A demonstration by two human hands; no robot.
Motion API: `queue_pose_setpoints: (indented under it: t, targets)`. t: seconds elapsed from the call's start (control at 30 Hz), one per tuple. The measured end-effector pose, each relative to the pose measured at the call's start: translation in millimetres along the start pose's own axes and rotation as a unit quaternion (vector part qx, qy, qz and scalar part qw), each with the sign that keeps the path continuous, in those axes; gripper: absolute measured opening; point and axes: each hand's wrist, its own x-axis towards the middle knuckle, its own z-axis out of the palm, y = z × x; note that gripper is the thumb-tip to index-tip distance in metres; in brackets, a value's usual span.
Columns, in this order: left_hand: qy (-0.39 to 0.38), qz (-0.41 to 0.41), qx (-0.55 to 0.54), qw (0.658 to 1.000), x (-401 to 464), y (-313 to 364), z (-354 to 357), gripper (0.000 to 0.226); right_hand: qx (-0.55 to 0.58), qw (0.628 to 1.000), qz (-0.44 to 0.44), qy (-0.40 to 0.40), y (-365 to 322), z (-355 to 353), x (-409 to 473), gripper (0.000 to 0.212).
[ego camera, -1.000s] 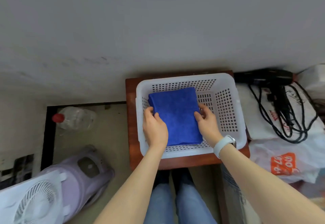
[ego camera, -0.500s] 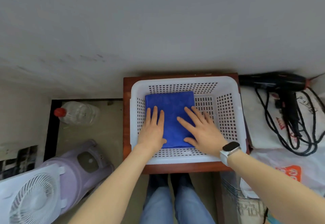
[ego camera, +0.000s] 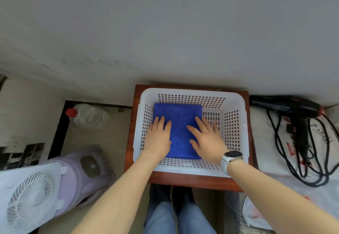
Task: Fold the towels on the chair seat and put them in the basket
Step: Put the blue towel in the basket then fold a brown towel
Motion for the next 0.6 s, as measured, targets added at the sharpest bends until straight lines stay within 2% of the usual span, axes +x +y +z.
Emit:
queue_pose_setpoints:
  t: [0.1, 0.2, 0.27, 0.37, 0.47, 0.6]
  targets:
    - [0.101, -0.040, -0.140, 0.984, -25.0, 4.2, -11.6, 0.050, 0.088, 0.995, 0.000, 0.049, -15.3, -18.6, -9.1, 0.044]
    - [0.158, -0.069, -0.244, 0.954, -60.7, -3.4, -28.5, 0.040, 0.200, 0.979, -0.011, 0.041, -39.2, -42.7, -21.4, 0.038]
    - [0.187, -0.101, -0.276, 0.937, -90.7, -17.2, -37.4, 0.036, 0.222, 0.974, -0.034, 0.032, -59.3, -56.7, -30.9, 0.036]
    - [0.233, -0.175, -0.287, 0.913, -140.4, -47.8, -44.8, 0.033, 0.209, 0.973, -0.084, 0.042, -98.9, -70.8, -44.1, 0.034]
    - [0.269, -0.245, -0.290, 0.885, -201.6, -76.8, -43.4, 0.031, 0.147, 0.975, -0.162, 0.041, -152.7, -69.7, -62.0, 0.033]
    - [0.319, -0.347, -0.304, 0.828, -306.1, -96.5, -18.5, 0.030, 0.067, 0.960, -0.272, 0.002, -236.8, -37.4, -105.0, 0.033]
